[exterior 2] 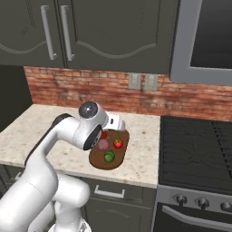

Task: Place the avocado, onion, tomato, and bell pepper on the cutting board.

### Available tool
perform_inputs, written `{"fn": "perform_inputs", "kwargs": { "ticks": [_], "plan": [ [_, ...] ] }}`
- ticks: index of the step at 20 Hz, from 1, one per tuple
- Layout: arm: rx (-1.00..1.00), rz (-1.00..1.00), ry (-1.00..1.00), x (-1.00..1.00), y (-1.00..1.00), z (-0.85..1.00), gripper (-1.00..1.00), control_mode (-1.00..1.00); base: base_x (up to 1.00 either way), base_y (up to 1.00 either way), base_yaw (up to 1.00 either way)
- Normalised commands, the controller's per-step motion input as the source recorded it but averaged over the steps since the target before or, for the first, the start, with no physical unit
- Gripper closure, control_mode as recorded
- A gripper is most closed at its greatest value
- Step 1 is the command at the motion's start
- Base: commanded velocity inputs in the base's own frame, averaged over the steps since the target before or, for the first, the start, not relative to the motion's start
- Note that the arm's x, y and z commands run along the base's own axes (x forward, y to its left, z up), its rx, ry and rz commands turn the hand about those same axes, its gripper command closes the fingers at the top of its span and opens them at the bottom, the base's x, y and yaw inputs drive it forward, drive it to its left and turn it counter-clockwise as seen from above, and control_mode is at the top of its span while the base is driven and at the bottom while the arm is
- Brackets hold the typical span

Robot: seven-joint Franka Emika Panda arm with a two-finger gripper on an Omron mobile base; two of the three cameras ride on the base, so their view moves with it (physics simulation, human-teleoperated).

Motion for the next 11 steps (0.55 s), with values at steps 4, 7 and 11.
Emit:
{"fn": "perform_inputs", "kwargs": {
  "ticks": [4,7,11],
  "plan": [
    [0.0,0.0,-0.05,-0.2,0.0,0.38,-1.0,-1.0,0.0,0.0,0.0],
    [0.0,0.0,0.0,0.0,0.0,0.0,-1.0,-1.0,0.0,0.0,0.0],
    [0.0,0.0,0.0,0.0,0.0,0.0,-1.0,-1.0,0.0,0.0,0.0]
  ]
}}
